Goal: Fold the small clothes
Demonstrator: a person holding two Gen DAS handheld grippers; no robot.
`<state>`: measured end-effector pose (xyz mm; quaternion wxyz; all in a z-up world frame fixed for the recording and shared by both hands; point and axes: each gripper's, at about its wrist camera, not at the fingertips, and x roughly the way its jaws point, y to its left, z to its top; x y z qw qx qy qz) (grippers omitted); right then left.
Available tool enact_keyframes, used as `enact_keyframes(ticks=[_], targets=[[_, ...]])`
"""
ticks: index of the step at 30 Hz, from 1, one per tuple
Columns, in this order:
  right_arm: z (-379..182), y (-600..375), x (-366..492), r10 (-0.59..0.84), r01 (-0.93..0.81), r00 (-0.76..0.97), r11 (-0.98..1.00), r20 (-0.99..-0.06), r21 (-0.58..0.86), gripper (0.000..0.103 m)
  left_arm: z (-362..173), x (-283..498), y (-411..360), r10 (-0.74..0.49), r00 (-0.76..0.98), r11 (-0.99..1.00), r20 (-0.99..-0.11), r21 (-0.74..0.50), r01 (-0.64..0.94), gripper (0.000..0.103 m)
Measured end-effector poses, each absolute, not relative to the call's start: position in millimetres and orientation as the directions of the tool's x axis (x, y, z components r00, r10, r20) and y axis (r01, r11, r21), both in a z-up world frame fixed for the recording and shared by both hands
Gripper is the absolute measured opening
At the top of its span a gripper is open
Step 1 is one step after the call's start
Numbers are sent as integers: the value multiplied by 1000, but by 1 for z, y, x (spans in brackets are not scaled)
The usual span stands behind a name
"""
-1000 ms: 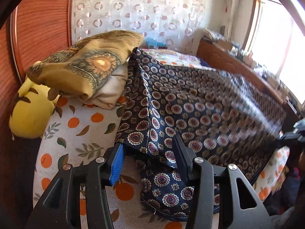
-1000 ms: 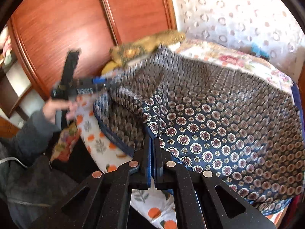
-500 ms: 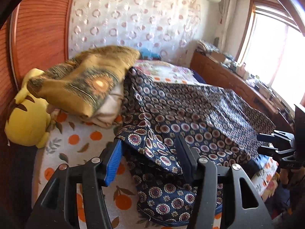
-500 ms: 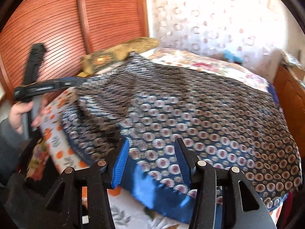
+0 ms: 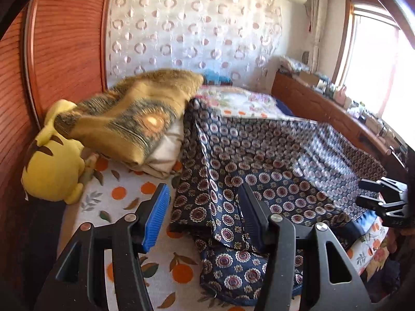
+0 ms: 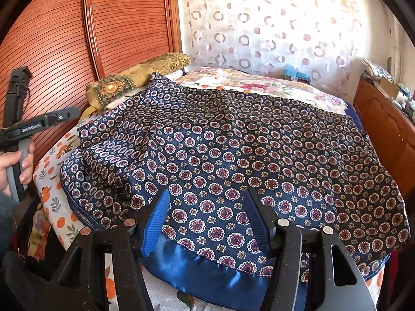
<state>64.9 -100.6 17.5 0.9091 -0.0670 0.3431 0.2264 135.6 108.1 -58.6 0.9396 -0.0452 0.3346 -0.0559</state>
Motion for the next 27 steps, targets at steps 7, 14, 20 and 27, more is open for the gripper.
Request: enact_keyframes(ticks=[7, 14, 20, 27], targets=[[28, -91, 53, 468, -566, 586, 821, -661, 79, 64, -90, 168, 104, -124, 677, 992, -726, -104, 70, 56], [23, -72, 37, 490, -650, 512, 758, -705, 54, 64, -102, 173, 103, -102, 647, 995, -755, -86, 55, 56], [20, -74, 39, 466, -617, 539, 786, -701, 48, 64, -104, 172, 96, -74, 651, 997, -755, -47, 59, 55], [21, -92, 42, 447, -576, 570, 816, -690, 53, 64, -101, 159, 95, -108, 641, 994, -760, -75, 78, 50]])
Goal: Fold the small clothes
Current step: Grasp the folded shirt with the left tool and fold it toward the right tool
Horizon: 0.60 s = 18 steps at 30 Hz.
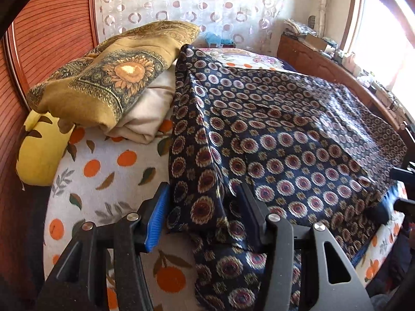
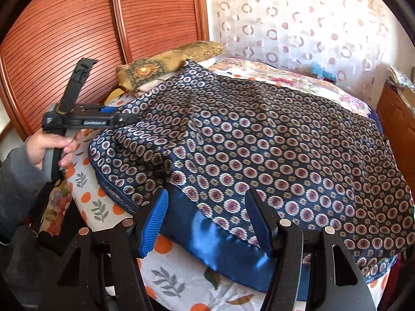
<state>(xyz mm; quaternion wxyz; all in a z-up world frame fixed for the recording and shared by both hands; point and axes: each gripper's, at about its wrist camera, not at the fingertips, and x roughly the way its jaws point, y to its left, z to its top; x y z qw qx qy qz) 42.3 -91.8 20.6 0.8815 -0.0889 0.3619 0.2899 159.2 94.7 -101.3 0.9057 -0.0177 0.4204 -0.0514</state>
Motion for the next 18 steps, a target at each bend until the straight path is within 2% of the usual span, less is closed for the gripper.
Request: enact_keyframes(ticks=[2, 4, 6, 11, 18], targets=[[20, -97, 42, 441, -567, 577, 822, -687, 51, 64, -100, 157, 96, -128, 638, 992, -759, -99, 82, 37], [19, -101, 42, 437, -560, 583, 827, -685, 52, 64, -100, 157, 97, -165, 627, 986, -761, -134, 98, 18], [17, -104, 43, 437, -554, 585, 831, -683, 58, 64, -101, 159, 95, -198, 610, 980, -768, -161, 115, 8], [13, -118, 42, 435, -532, 596, 844, -675, 74, 64, -90, 156, 82, -228, 614, 974, -756, -168, 155, 4], [15, -156, 39, 421, -482, 632, 871, -650, 95, 64, -33, 165, 27, -326, 647, 941, -689, -174, 289, 4]])
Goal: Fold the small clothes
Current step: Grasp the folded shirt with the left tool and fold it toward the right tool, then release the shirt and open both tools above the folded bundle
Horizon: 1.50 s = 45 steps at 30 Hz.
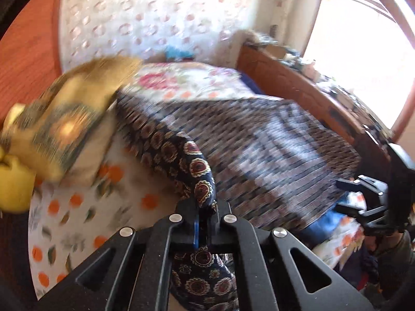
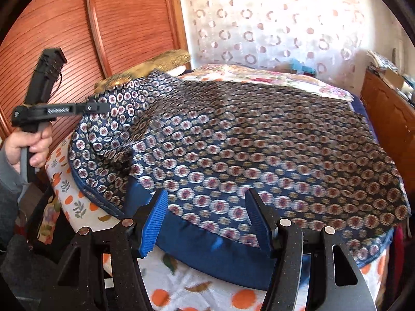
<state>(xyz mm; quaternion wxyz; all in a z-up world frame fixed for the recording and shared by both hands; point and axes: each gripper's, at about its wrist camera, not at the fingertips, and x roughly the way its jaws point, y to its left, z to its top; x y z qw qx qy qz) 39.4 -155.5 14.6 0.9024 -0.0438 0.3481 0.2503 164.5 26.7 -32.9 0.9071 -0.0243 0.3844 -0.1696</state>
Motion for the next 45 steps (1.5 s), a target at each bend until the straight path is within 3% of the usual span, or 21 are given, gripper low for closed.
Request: enact_keyframes(ticks=[9, 17, 23, 24, 25, 26, 27, 29, 31, 36, 45], targets=[[21, -229, 18, 375, -377, 699, 917, -609, 131, 64, 16, 206, -123, -430, 595, 853, -679, -90, 514, 4], [19, -301, -7, 307, -277, 732, 950, -608, 147, 64, 39, 219, -251, -518, 508, 754, -689, -87, 651, 4], [15, -333, -17, 275, -227, 741, 961, -613, 157, 64, 30, 226, -300, -493, 478, 729, -727, -45, 683, 5], [14, -336, -18, 272, -222, 741, 962, -614, 159, 64, 27, 226, -303, -489, 469, 721, -736, -39, 691, 13], [14, -339, -19, 270, -218, 742, 963, -614, 160, 64, 25, 226, -305, -496, 460, 713, -737, -42, 700, 30], [14, -341, -20, 267, -214, 743, 964, -614, 160, 64, 25, 224, -302, -511, 453, 705, -730, -54, 707, 40], [14, -342, -21, 264, -211, 745, 964, -613, 159, 64, 27, 223, -298, -516, 461, 707, -722, -56, 705, 46], [15, -340, -21, 259, -206, 748, 966, -611, 157, 64, 31, 220, -290, -514, 481, 715, -711, -45, 697, 47], [18, -340, -24, 252, -199, 753, 968, -607, 155, 64, 34, 221, -284, -510, 497, 724, -702, -40, 688, 65], [23, -338, -18, 244, -189, 770, 970, -590, 154, 64, 32, 235, -250, -478, 533, 768, -698, -38, 639, 72], [47, -295, 41, 245, -285, 768, 958, -591, 27, 64, -12, 279, -171, -349, 567, 852, -746, -1, 523, 72]])
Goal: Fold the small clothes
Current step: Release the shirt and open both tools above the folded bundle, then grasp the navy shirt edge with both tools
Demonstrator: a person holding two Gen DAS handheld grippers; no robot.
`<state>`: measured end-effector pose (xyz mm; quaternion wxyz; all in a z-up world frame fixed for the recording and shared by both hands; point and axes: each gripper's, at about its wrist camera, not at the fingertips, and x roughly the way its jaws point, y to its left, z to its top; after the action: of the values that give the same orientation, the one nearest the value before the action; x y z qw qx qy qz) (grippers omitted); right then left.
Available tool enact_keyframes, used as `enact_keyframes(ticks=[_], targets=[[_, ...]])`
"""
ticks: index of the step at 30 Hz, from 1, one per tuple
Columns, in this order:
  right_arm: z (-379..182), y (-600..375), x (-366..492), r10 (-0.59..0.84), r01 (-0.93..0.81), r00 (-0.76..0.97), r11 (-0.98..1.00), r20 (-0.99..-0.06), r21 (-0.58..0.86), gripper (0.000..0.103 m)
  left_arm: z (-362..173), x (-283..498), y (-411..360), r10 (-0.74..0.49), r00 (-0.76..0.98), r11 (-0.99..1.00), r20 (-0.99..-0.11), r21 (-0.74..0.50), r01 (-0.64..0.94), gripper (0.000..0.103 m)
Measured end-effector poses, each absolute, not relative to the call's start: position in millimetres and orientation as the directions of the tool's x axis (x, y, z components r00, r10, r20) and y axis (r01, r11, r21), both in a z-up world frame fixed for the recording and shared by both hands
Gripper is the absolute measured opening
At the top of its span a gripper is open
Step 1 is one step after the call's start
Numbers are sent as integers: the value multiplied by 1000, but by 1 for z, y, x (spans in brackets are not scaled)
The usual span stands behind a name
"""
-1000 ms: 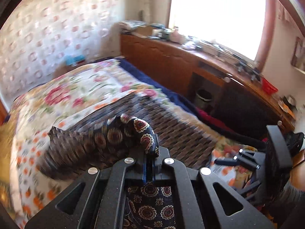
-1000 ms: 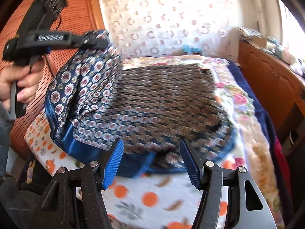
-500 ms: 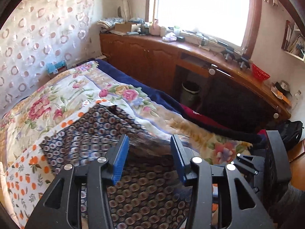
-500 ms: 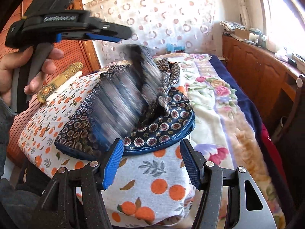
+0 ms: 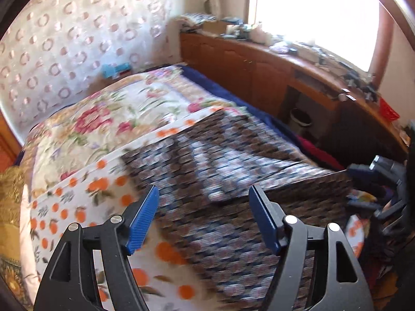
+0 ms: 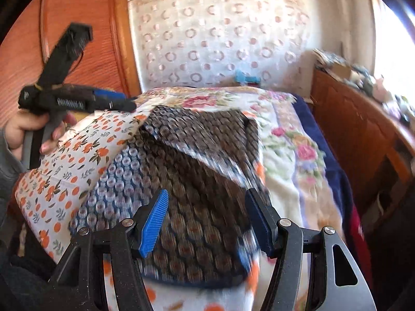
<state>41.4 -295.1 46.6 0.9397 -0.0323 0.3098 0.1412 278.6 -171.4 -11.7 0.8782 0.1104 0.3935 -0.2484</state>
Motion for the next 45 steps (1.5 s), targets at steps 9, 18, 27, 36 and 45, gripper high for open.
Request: enact_keyframes(ticks=[9, 18, 27, 36, 45], targets=[[52, -227, 147, 333, -443, 656, 896, -677, 11, 63, -40, 309, -109, -285, 576, 897, -766, -2, 441, 72], [24, -174, 220, 294, -506, 554, 862, -778, -35, 56, -55, 329, -74, -291, 562, 902, -774, -28, 430, 72], [72, -244, 275, 181, -407, 641, 904, -746, -131, 7, -59, 342, -77, -342, 546, 883, -765, -64, 464, 72], [39, -329, 365, -21, -187, 615, 967, -788, -172, 18, -67, 362, -105, -374, 515, 870, -772, -98, 484, 72], [6, -355, 358, 188, -207, 634, 976, -750, 70, 68, -80, 395, -137, -360, 491, 882, -793, -119, 455, 72]])
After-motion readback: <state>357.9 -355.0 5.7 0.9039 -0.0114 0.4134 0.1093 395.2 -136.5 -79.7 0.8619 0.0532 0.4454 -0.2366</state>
